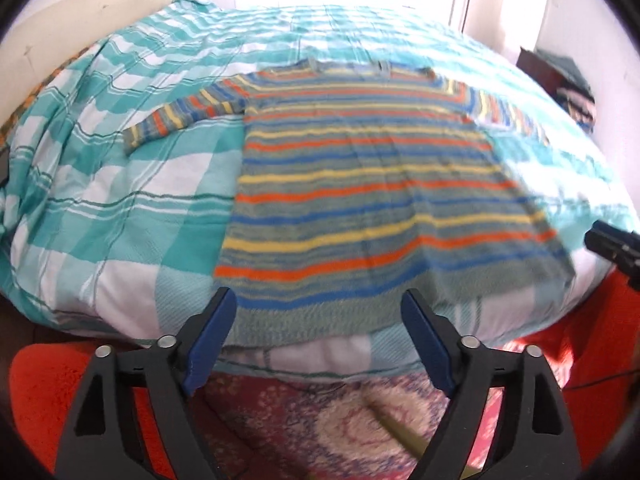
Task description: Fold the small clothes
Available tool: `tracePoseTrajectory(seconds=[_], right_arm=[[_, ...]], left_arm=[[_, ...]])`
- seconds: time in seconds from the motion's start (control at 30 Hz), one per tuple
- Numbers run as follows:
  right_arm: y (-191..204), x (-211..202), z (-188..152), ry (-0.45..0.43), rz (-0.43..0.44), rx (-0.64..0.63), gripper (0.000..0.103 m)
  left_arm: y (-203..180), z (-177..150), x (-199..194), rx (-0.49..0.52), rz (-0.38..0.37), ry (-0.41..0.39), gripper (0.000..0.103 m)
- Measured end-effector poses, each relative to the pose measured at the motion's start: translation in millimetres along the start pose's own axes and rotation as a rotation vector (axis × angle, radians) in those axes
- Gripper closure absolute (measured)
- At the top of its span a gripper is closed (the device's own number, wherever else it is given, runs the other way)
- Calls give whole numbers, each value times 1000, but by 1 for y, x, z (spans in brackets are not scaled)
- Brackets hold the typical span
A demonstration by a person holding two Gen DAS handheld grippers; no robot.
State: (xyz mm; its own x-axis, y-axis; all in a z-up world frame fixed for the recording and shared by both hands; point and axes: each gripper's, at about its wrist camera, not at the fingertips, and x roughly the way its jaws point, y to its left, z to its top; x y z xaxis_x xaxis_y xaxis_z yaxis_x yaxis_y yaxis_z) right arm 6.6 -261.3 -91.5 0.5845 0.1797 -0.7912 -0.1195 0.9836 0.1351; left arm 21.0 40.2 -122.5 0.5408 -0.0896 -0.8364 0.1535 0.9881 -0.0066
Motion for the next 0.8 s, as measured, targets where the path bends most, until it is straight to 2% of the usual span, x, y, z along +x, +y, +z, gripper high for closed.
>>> tracePoseTrajectory(seconds=[0.17,0.27,0.37,0.6,0.7,0.8], right_arm=[[0,42,-1,85,6,27,49],[-1,73,-14,202,-18,36,49],[0,72,-20,190,-18,17,48],[-6,75,-21,198,18,44,45],[-10,70,-24,207,43,74,44],[-19,55,-22,208,69,139,45]], left_arm=[[-1,0,31,36,28,18,13],[13,-8,57,-15,37,96,13],[24,-20,72,-66,7,158,14],[21,-19,63,-33,-1,161,13],[28,-9,44,-77,-25,89,13],[37,-3,26,-104,24,-23,13]])
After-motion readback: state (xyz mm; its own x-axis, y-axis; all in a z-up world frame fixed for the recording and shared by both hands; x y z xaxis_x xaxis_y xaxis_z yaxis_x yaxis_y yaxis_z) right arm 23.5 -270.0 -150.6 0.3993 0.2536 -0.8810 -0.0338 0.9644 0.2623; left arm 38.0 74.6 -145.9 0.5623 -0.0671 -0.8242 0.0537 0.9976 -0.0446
